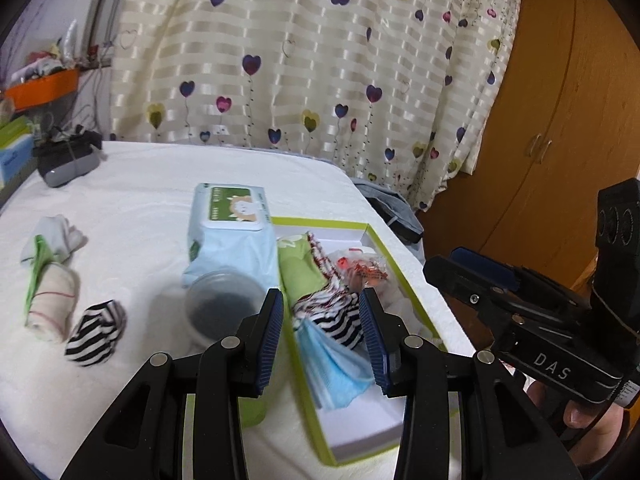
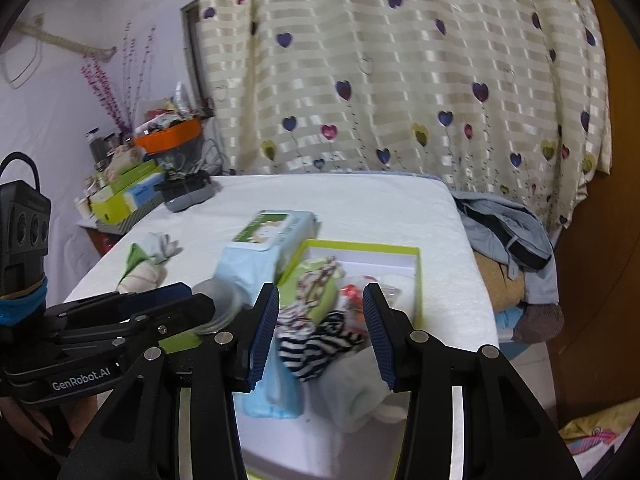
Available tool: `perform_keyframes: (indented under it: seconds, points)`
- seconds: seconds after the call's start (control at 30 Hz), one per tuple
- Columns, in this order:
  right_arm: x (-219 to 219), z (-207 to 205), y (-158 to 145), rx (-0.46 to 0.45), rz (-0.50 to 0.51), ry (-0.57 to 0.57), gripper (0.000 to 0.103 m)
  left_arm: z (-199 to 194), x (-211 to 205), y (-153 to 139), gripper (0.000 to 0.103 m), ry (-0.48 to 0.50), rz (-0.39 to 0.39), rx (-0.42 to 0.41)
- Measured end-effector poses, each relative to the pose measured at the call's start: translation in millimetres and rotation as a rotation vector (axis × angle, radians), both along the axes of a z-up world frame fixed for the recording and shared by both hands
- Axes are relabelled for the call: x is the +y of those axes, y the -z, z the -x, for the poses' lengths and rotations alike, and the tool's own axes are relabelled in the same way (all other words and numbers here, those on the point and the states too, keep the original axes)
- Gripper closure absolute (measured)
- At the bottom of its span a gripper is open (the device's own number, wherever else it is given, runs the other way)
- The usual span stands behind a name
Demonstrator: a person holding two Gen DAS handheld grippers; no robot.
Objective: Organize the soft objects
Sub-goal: 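Open both grippers to release the pouch and plastic bag in the box, then grasp the black-and-white striped sock with the left gripper while the right moves toward the green cloth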
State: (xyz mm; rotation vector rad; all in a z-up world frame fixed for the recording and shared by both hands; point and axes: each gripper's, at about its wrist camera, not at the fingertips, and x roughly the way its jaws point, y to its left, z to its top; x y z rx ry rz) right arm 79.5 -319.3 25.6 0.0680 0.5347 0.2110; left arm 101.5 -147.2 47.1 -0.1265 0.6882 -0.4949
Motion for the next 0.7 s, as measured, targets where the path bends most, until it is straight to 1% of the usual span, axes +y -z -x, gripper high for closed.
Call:
perform_keyframes:
  seconds: [0.17,0.23,0.4,0.53,0.7]
  points:
    - [18.2,16.0,0.3,-0.033,0.019,-0.043,0.058,12.2,16.7,0.1,0.065,-0.031,0.005,-0.015]
    - [25.2,19.3,2.6,-0.03,0.025,-0.059,0.058,15.7,24.4,1.3,0.065,-0.048,0.015,-0.015]
    - [38.5,23.1,5.7,-0.024,0.023,-0.112,0.058,22.4,43.0,5.4,0.065,-0.081,0.027,-0.008]
    - [48.8,25.5,4.1,-0.045,0.006,-0.151,0.058,24.1,57.0,6.7,0.065,-0.104,0.034,-0.005]
    - [60.3,25.4,3.6,-0.044,0.01,-0.164,0.058,29.4,69.9,8.5,0.065,-0.125,0.04,-0.006]
